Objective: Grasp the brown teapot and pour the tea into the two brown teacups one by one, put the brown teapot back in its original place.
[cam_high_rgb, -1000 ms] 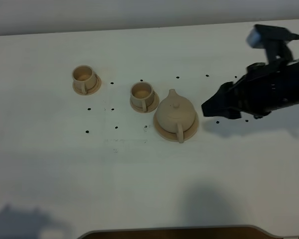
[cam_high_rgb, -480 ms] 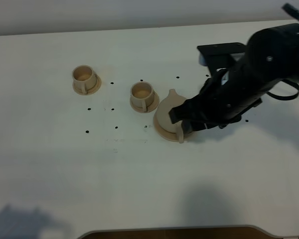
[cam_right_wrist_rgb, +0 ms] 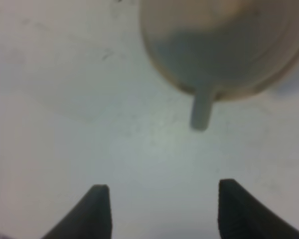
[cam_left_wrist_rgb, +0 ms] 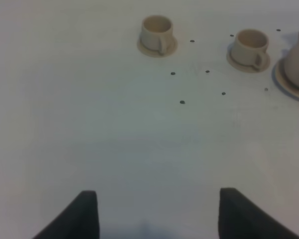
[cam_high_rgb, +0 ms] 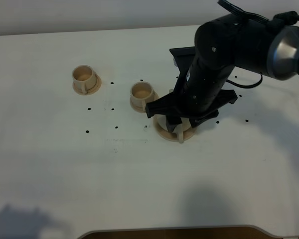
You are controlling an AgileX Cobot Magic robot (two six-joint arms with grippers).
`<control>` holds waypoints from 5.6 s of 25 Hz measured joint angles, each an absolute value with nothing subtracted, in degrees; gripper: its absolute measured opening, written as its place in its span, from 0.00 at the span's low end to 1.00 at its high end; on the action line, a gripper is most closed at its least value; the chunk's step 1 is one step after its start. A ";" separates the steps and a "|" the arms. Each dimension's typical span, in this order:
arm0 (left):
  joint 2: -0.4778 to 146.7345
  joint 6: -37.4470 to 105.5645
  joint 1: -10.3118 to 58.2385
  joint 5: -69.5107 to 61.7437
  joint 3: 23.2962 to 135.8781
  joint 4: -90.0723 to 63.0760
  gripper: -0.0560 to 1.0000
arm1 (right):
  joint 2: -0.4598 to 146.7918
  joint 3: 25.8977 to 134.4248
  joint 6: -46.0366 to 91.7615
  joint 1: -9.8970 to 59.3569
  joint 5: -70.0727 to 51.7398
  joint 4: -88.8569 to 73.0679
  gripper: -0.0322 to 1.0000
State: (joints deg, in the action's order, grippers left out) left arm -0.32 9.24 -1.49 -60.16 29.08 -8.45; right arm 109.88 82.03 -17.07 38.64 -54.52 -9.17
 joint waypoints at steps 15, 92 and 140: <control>-0.32 9.29 -1.49 -60.16 29.08 -8.45 0.57 | 115.23 85.47 -21.88 38.64 -55.62 -5.59 0.48; -0.32 9.29 -1.49 -60.16 29.08 -8.45 0.57 | 125.03 92.40 -22.65 39.15 -58.79 -3.52 0.17; -0.32 9.29 -1.49 -60.16 29.08 -8.45 0.57 | 121.81 97.64 -18.25 39.40 -61.77 8.33 0.13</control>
State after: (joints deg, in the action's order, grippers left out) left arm -0.32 9.29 -1.49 -60.16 29.08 -8.45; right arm 121.81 97.64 -18.25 39.40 -61.77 8.33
